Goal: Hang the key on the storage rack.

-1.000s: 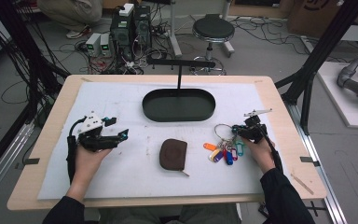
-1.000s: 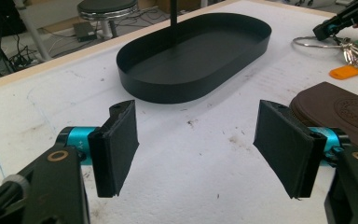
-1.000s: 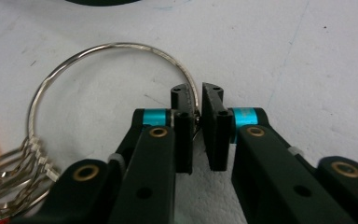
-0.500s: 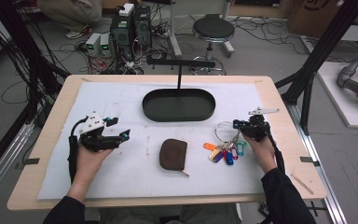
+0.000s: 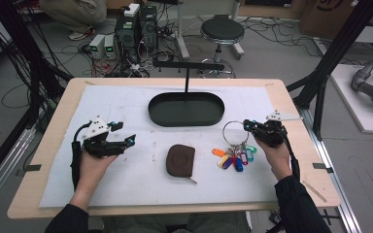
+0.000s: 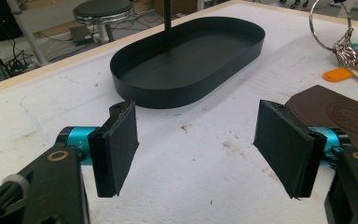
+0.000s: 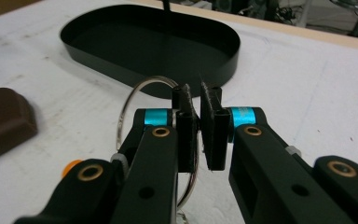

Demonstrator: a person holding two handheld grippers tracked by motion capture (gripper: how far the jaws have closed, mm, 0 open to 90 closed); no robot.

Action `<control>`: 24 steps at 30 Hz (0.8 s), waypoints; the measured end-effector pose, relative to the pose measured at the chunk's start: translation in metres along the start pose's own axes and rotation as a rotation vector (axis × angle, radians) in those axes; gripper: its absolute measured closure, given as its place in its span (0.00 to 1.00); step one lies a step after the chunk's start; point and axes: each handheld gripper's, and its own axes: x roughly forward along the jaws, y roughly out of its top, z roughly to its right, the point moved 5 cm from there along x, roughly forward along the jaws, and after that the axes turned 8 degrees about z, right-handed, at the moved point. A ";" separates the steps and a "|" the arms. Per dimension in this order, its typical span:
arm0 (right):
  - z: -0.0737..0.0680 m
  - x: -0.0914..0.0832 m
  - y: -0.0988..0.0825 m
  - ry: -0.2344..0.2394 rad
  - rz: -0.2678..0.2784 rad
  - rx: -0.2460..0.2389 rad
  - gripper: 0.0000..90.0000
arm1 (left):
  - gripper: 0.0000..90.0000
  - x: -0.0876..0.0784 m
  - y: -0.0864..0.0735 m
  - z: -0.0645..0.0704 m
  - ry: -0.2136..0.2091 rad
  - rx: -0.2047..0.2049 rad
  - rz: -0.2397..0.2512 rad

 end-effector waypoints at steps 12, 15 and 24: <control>-0.018 0.000 -0.005 0.096 -0.036 -0.037 0.95 | 0.33 0.001 0.001 0.001 -0.001 0.002 0.005; -0.020 0.001 -0.006 0.125 -0.045 -0.039 0.94 | 0.33 0.002 0.001 0.001 -0.001 0.003 0.005; -0.021 0.005 -0.010 0.177 -0.081 -0.023 0.91 | 0.33 0.002 0.000 0.001 -0.002 0.002 -0.002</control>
